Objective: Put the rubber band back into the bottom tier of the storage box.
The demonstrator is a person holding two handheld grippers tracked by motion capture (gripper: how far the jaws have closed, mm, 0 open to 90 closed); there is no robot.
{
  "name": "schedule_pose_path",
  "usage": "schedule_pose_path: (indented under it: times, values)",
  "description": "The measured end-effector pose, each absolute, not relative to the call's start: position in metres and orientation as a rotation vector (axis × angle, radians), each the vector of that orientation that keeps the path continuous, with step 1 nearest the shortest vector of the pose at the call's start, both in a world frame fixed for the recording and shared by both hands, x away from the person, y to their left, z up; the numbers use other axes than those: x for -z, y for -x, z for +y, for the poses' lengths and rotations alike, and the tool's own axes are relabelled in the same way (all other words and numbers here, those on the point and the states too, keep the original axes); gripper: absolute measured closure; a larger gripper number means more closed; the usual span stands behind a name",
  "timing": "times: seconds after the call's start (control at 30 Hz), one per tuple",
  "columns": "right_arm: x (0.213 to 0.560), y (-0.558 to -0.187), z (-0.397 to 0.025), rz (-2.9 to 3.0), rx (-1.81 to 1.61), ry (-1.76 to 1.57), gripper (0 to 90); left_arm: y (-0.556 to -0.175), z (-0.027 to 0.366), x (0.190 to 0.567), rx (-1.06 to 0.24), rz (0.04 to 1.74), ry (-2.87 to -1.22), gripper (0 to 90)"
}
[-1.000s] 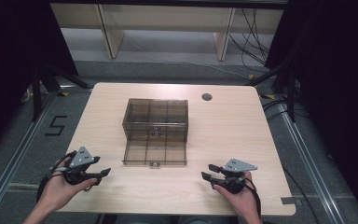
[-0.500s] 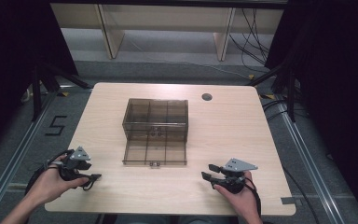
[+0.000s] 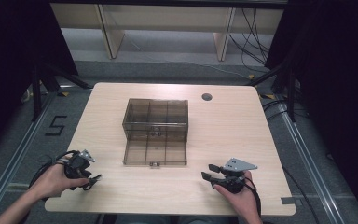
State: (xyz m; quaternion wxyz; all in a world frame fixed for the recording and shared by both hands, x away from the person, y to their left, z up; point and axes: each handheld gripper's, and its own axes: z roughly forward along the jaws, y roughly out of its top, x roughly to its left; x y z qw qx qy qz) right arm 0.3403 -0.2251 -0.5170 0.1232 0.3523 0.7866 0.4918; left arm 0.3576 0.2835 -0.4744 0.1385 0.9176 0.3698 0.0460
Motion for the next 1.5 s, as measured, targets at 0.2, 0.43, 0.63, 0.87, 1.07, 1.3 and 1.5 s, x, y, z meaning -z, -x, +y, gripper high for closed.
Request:
schedule_pose_path:
  times: [0.2,0.43,0.63,0.87,1.07,1.3,1.5]
  values:
    - [0.516,-0.34,-0.226,2.314,-1.429,-1.048,52.8,-0.36,0.282,0.479,-0.084,1.078,-2.705,63.9]
    - [0.516,-0.338,-0.224,2.326,-1.441,-1.084,52.8,-0.359,0.279,0.482,-0.105,1.064,-2.717,72.7]
    - [0.516,-0.338,-0.224,2.33,-1.441,-1.088,52.7,-0.356,0.277,0.482,-0.135,1.018,-2.746,81.7]
    - [0.516,-0.339,-0.224,2.319,-1.441,-1.069,52.7,-0.355,0.276,0.483,-0.136,0.997,-2.761,85.2]
    - [0.517,-0.341,-0.226,2.304,-1.431,-1.037,52.6,-0.355,0.277,0.475,-0.13,0.975,-2.767,85.7]
    - [0.517,-0.339,-0.224,2.309,-1.455,-1.069,52.6,-0.356,0.278,0.468,-0.121,0.937,-2.761,85.8]
    - [0.516,-0.34,-0.224,2.326,-1.432,-1.084,52.6,-0.357,0.28,0.464,-0.116,0.938,-2.765,85.8]
